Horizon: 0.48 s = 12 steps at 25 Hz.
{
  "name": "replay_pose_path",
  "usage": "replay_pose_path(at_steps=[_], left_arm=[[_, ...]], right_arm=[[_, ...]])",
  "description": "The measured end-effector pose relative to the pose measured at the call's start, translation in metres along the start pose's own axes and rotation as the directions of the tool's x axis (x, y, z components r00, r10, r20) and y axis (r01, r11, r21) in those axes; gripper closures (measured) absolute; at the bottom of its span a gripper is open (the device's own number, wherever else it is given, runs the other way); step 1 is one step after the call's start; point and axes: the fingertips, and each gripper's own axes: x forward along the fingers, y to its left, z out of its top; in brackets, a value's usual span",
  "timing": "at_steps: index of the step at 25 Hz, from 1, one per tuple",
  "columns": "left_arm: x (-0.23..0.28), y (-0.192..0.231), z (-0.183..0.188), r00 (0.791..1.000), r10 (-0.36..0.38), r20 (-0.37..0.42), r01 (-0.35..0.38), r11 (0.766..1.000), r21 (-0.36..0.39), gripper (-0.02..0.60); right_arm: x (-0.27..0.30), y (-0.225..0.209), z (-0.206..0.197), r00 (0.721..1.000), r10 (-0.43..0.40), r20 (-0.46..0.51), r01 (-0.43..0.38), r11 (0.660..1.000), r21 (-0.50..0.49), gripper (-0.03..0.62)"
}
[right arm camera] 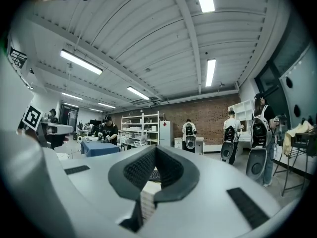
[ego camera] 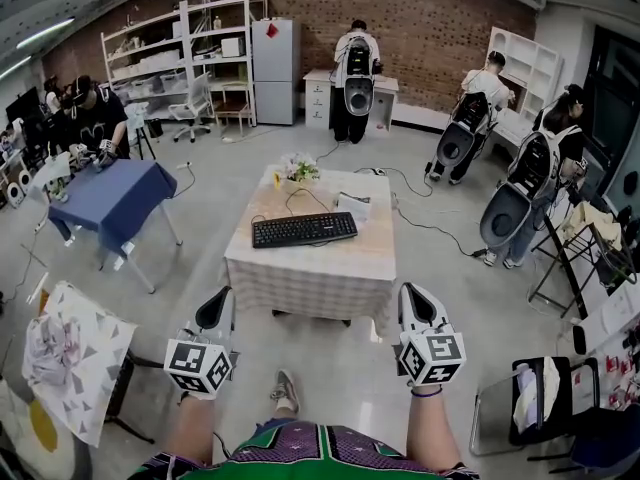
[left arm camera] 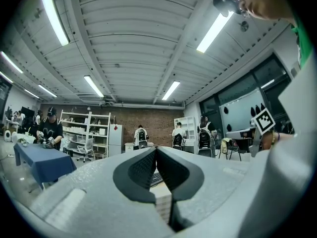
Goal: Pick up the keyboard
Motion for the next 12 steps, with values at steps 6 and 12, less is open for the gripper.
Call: replay_pose_path(at_steps=[6, 12], left_arm=[[0.005, 0.002, -0.005, 1.000, -0.010, -0.011, 0.010, 1.000, -0.004, 0.565], [0.015, -0.010, -0.018, 0.995, -0.082, -0.057, 0.086, 0.995, 0.060, 0.563]], right_arm=[[0.008, 0.004, -0.005, 1.000, 0.018, -0.013, -0.018, 1.000, 0.011, 0.592], [0.022, 0.004, -0.010, 0.999, 0.028, -0.032, -0.028, 0.999, 0.016, 0.592]])
